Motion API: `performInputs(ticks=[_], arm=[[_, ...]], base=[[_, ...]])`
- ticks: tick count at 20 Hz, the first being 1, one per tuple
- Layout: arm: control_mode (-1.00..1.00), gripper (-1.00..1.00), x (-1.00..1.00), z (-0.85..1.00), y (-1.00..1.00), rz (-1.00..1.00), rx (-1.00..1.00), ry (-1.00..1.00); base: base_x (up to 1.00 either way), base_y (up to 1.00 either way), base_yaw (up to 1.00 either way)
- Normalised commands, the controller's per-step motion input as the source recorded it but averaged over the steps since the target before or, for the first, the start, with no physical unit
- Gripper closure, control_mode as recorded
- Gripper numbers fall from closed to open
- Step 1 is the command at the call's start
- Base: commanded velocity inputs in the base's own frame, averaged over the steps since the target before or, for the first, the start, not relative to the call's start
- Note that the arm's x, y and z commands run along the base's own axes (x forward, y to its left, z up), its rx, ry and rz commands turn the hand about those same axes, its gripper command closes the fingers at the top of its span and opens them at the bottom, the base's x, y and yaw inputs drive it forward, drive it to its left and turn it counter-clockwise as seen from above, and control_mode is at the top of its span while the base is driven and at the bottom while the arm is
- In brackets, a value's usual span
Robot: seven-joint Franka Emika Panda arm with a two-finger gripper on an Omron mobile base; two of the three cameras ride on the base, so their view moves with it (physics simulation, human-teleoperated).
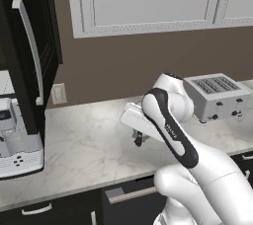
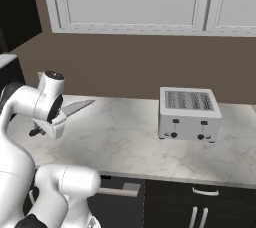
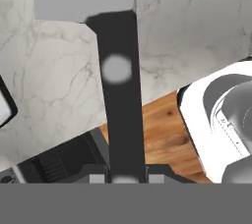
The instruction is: Move the cutting board and knife to the sink. Then move spray from the cabinet to the counter.
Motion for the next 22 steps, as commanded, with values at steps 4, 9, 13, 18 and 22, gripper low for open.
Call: performInputs(ticks=[4,9,13,18,22], arm=[[1.0,1.0,-0.17,0.0,-0.01,0.0,0.02,-0.01],[1.0,1.0,0.0,0.0,0.0,0.0,0.0,0.0],[1.0,1.0,0.0,0.0,0.0,0.0,0.0,0.0],[1.0,1.0,0.0,0.0,0.0,0.0,0.0,0.0],[1.0,1.0,0.0,0.0,0.0,0.0,0.0,0.0]], base=[[-0.29,-0.02,0.0],[-0.72,-0.07,-0.01],[-0.7,-0.04,-0.03],[-0.41,-0.1,-0.23],[-0.04,-0.12,-0.61]])
